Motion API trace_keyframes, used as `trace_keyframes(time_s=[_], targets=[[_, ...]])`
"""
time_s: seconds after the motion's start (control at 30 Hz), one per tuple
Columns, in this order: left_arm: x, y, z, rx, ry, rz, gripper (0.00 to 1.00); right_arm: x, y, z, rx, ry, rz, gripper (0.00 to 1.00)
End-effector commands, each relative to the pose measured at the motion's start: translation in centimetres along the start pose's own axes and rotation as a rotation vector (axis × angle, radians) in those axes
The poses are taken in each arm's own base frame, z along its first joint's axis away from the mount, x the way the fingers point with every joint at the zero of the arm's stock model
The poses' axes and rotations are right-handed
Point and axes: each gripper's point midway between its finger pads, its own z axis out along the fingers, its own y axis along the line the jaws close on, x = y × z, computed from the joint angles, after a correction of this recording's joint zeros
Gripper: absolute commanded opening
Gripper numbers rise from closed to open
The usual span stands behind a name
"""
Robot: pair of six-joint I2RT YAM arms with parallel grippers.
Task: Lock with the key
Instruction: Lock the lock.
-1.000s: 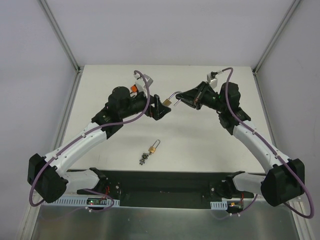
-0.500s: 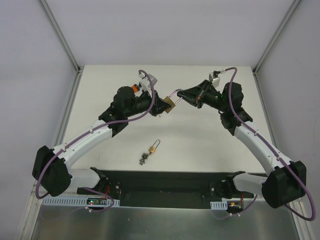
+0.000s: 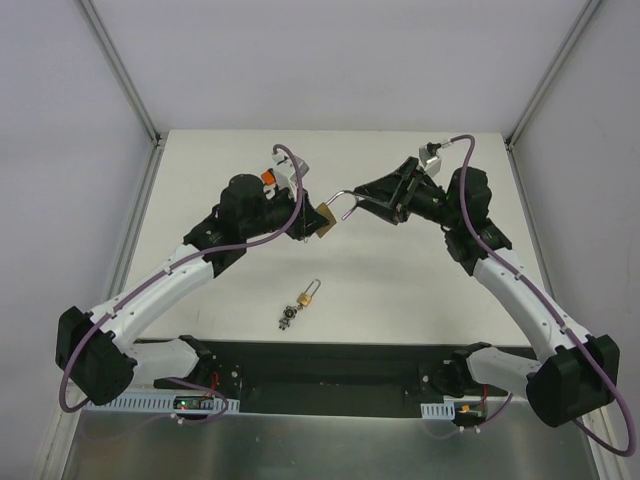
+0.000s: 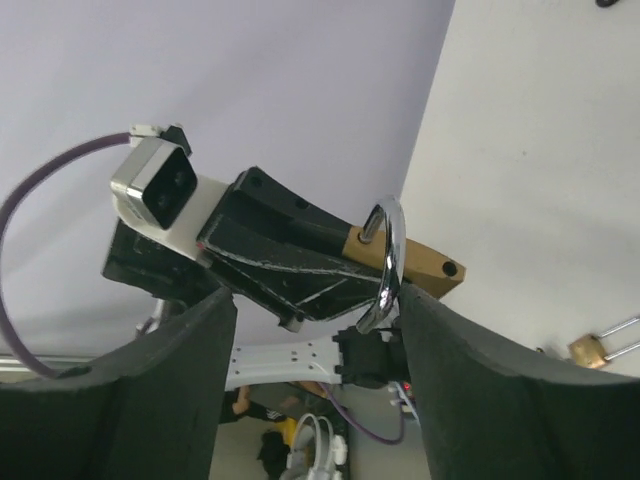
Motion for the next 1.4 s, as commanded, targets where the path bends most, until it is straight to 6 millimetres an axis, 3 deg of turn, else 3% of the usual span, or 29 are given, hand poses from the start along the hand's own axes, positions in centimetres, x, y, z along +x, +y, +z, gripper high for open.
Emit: trace_keyframes(time_s=[0.0,0.2,0.4,0.57,0.83,0.93,1.07,1.1,1.13,1.17,1.27,1.3,1.33,1.37], targets=[[-5.4,-3.7,-3.2,0.081,-0.098,0.124,0.00,-0.2,0.7,-1.2,0.007,0.005,-0.141,0.72],[-5.2,-6.5,-4.9,0.180,0.022,0.133,0.00,-0.2,0.6,-1.6,0.055,0.076,-0.278,0.83],[-3.9,-8.1,-5.8,0.269,0.132,0.120,0.00,1.4,1.3,-1.7,0.003,0.240,-0.403,0.83],[-3.0,-9.5,-6.0,0.367,0.200,0.089,0.00,4.0,2.5,-2.0,-0.123,0.400,-0.426,0.81],[-3.2,-10.0,-6.0,0.395,0.214,0.083,0.00,8.4,4.3,-2.2,-0.265,0.581,-0.469,0.63],[-3.4,-10.1,-6.1,0.398,0.209,0.090,0.00,9.2,4.4,-2.2,-0.280,0.611,-0.480,0.53],[-3.8,-10.2,-6.2,0.403,0.201,0.101,0.00,9.3,4.1,-2.3,-0.269,0.619,-0.499,0.31],[-3.8,-10.2,-6.1,0.403,0.200,0.101,0.00,9.1,4.0,-2.1,-0.254,0.611,-0.501,0.15],[-3.9,-10.2,-6.1,0.402,0.199,0.104,0.00,9.0,3.9,-2.0,-0.242,0.611,-0.496,0.06],[-4.0,-10.2,-6.1,0.401,0.195,0.110,0.00,8.9,3.9,-1.9,-0.233,0.607,-0.497,0.01],[-4.4,-9.8,-6.1,0.366,0.175,0.126,0.00,8.3,4.1,-1.7,-0.206,0.571,-0.505,0.01],[-4.6,-9.6,-6.1,0.351,0.167,0.134,0.04,8.2,4.3,-1.6,-0.203,0.560,-0.504,0.01],[-4.8,-9.2,-6.1,0.321,0.152,0.147,0.21,7.9,5.1,-1.6,-0.224,0.538,-0.526,0.00],[-5.0,-9.0,-6.0,0.303,0.140,0.153,0.31,7.9,5.5,-1.6,-0.223,0.532,-0.496,0.01]])
